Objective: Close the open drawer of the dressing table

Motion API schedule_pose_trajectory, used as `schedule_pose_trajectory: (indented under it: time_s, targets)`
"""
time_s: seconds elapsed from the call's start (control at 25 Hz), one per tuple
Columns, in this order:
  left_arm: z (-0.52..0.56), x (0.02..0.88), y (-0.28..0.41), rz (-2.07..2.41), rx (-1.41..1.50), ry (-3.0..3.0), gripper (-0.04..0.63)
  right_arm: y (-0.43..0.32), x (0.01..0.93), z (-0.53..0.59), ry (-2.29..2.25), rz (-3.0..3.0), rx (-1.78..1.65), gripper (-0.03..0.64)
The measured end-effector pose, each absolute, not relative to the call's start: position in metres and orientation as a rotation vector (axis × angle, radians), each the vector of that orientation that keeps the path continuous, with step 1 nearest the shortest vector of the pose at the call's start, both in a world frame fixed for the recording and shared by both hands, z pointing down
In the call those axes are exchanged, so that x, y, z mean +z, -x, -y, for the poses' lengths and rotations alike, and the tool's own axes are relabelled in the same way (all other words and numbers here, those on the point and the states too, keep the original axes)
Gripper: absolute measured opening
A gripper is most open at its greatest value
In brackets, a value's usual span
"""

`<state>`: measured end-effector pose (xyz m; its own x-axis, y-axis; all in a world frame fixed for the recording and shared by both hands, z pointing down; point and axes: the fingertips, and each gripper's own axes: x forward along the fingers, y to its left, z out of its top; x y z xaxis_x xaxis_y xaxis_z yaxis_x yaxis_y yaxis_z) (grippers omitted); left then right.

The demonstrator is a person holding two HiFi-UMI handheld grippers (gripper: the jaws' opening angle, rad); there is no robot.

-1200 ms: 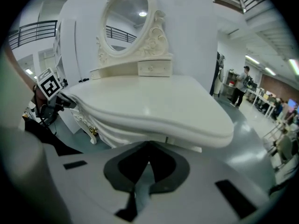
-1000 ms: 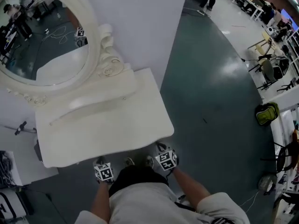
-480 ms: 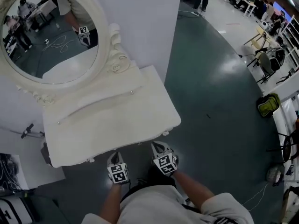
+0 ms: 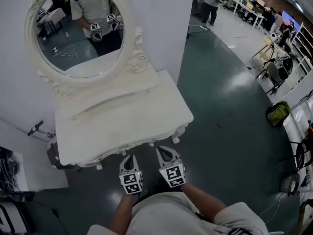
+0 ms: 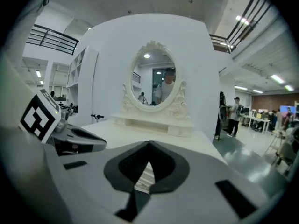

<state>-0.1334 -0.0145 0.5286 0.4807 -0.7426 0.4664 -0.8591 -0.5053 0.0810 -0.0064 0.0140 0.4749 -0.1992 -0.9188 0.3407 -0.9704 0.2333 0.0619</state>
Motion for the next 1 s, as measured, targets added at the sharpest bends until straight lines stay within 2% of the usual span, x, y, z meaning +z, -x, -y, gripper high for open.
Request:
schedule_pose_trajectory:
  time_s: [0.24, 1.0]
  targets:
    - [-0.003, 0.488, 0.142, 1.322, 0.373, -2.495, 0.008, 0.037, 0.439, -0.044, -1.827, 2.222, 0.242, 0.015]
    - [-0.046, 0.444, 0.143, 1.32, 0.239, -2.608, 0.008, 0.068, 0.414, -0.072, -1.736, 2.24, 0.102, 0.015]
